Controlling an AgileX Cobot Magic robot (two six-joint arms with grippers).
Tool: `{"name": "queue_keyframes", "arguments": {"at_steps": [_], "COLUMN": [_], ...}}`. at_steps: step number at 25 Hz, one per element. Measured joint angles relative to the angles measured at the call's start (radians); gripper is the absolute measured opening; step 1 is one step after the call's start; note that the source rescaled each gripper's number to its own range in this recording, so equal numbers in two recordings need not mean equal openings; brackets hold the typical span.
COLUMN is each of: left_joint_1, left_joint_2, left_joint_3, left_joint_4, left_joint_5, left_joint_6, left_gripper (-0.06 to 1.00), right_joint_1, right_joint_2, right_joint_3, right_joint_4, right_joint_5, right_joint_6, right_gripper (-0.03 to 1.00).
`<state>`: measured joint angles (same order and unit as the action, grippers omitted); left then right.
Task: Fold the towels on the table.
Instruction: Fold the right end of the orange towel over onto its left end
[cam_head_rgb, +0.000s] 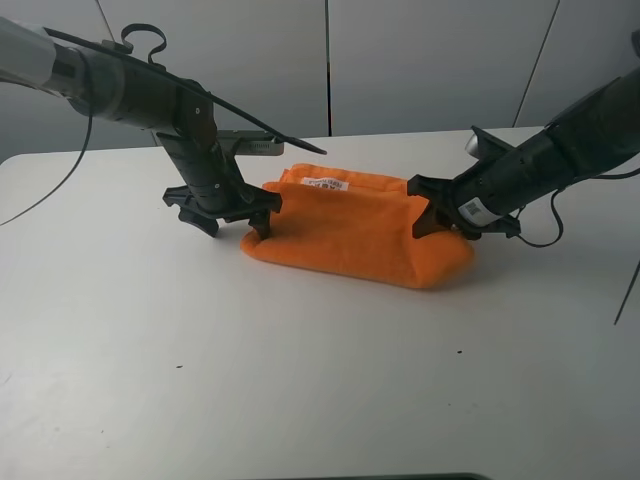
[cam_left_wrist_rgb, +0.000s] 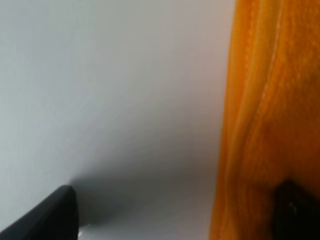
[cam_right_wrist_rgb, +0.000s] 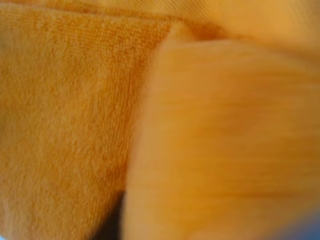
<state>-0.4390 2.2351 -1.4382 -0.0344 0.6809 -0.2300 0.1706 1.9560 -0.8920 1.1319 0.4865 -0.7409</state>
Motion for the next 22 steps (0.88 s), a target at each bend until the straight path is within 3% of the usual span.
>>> {"name": "queue_keyframes", "arguments": {"at_steps": [1, 3, 8, 12, 17, 22], "left_joint_1": [0.0, 0.0, 0.0, 0.0, 0.0, 0.0], "left_joint_2": [0.0, -0.002, -0.002, -0.002, -0.002, -0.002], "left_joint_3": [0.0, 0.0, 0.0, 0.0, 0.0, 0.0], "left_joint_4": [-0.004, -0.011, -0.02, -0.021, -0.021, -0.021], "left_joint_5": [0.0, 0.002, 0.002, 0.002, 0.002, 0.002], "left_joint_6": [0.014, 0.055, 0.128, 0.136, 0.138, 0.138], "left_gripper": [1.0, 1.0, 1.0, 1.0, 1.0, 1.0], "right_joint_1": [0.0, 0.0, 0.0, 0.0, 0.038, 0.099], "right_joint_2": [0.0, 0.0, 0.0, 0.0, 0.0, 0.011], "right_joint_3": [0.0, -0.004, -0.078, -0.137, -0.177, -0.228], "right_joint_4": [0.002, 0.002, 0.004, 0.082, 0.156, 0.225], "right_joint_5": [0.007, 0.031, 0.206, 0.328, 0.355, 0.319], "right_joint_6": [-0.008, -0.027, -0.038, -0.034, -0.034, -0.04], "right_gripper": [0.05, 0.05, 0.05, 0.05, 0.05, 0.05]}}
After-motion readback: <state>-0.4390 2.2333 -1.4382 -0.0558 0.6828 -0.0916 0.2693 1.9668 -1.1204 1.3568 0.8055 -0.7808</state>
